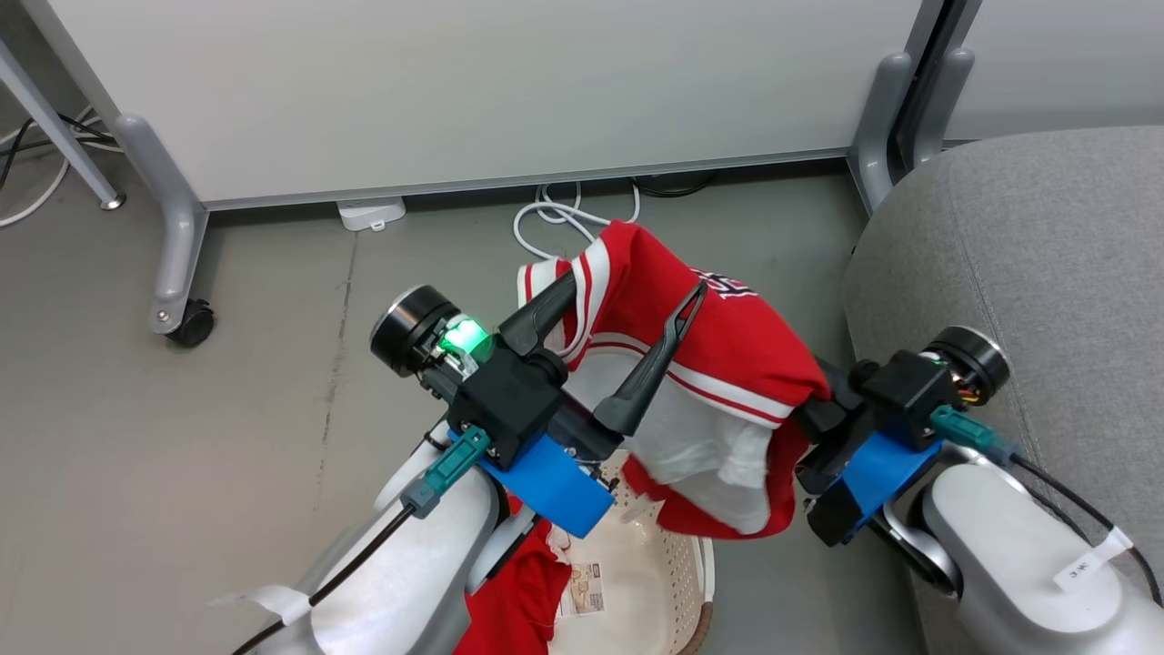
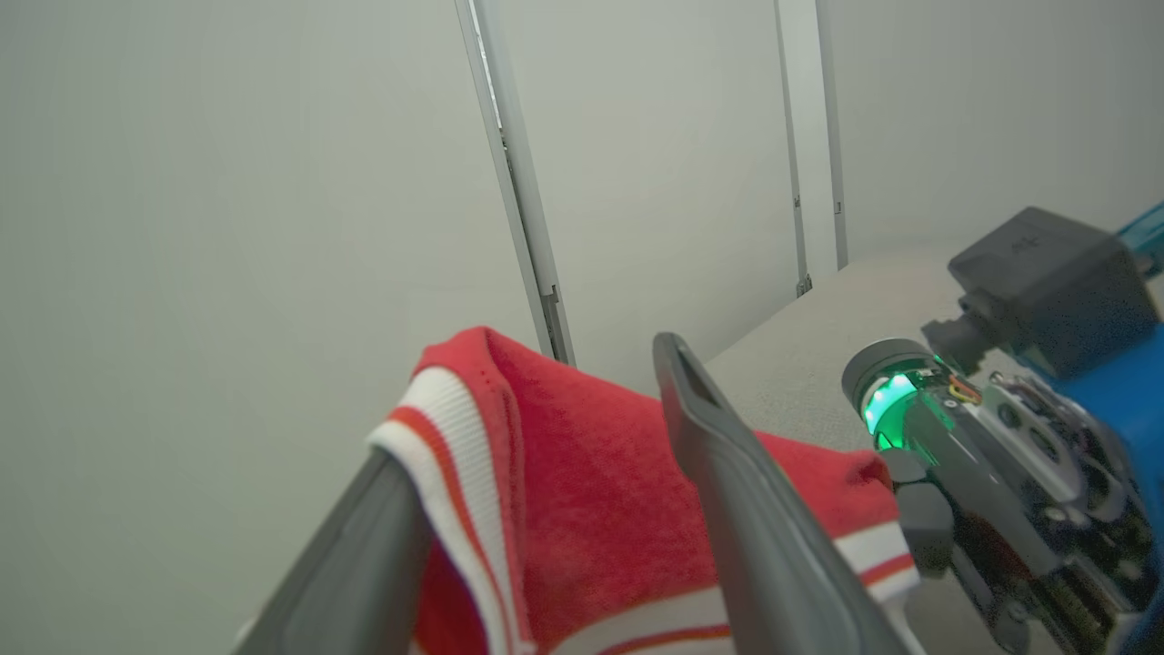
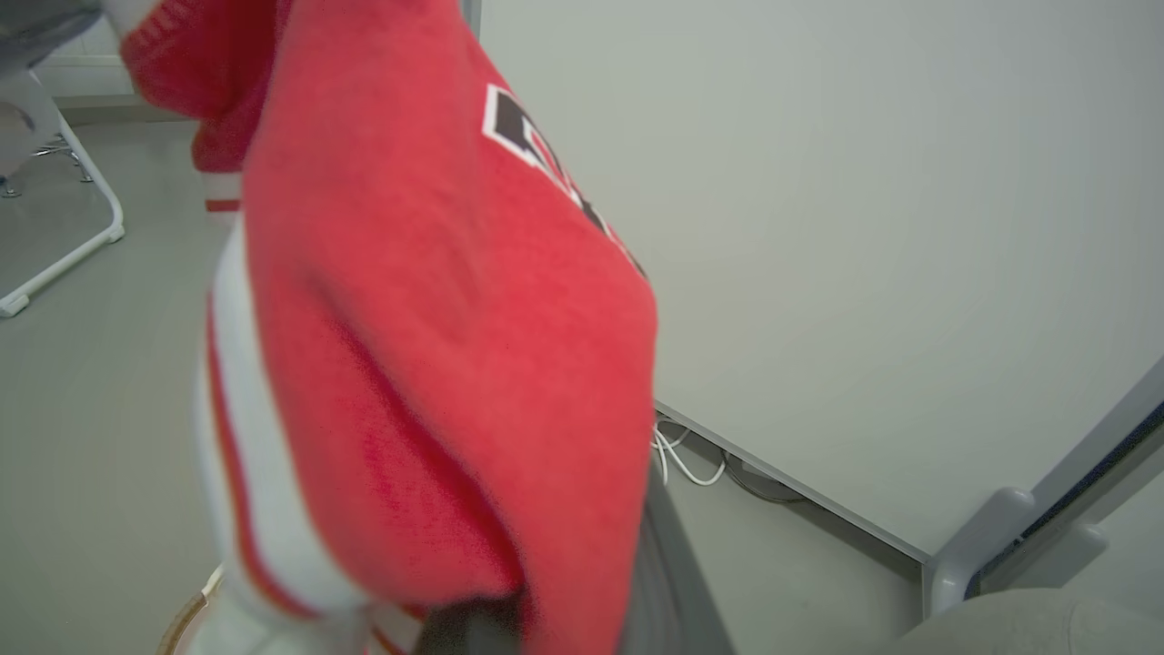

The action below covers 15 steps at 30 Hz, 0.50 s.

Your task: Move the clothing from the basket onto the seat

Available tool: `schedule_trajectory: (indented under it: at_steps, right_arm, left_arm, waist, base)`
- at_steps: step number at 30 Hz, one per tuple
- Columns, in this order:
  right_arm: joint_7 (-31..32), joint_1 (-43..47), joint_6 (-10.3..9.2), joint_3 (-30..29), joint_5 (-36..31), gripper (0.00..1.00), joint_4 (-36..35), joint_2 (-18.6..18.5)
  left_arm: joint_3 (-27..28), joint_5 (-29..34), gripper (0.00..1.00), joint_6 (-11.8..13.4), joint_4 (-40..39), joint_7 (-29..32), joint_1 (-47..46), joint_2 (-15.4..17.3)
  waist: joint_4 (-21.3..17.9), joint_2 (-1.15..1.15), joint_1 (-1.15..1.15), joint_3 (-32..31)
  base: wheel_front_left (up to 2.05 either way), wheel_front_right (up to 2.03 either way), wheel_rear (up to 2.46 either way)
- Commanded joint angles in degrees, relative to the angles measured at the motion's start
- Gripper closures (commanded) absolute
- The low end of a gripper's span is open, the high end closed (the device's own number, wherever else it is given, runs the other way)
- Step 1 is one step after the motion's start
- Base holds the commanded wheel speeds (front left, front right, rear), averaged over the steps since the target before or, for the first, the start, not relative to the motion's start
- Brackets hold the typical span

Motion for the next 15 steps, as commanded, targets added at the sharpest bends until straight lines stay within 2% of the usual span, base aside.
schedule_trajectory:
  at_steps: [1, 15]
  right_arm:
    - [-0.2, 1.23, 0.01, -2.36, 0.24, 1.0, -0.49, 0.43]
    - [-0.2, 5.99, 0.02, -14.22, -1.98, 1.0, -2.97, 2.44]
  left_arm:
    - [-0.34, -0.51, 0.0, -0.03, 0.75, -0.16, 1.01, 0.44]
    - [-1.32, -0.78, 0.0, 0.0, 2.77, -0.16, 3.11, 1.68]
  waist:
    - [-0.14, 0.0, 0.0, 0.21]
    - [-2.98, 0.0, 0.0, 1.65]
  base:
    - [0.0, 0.0, 0.0]
    - [0.0, 0.0, 0.0]
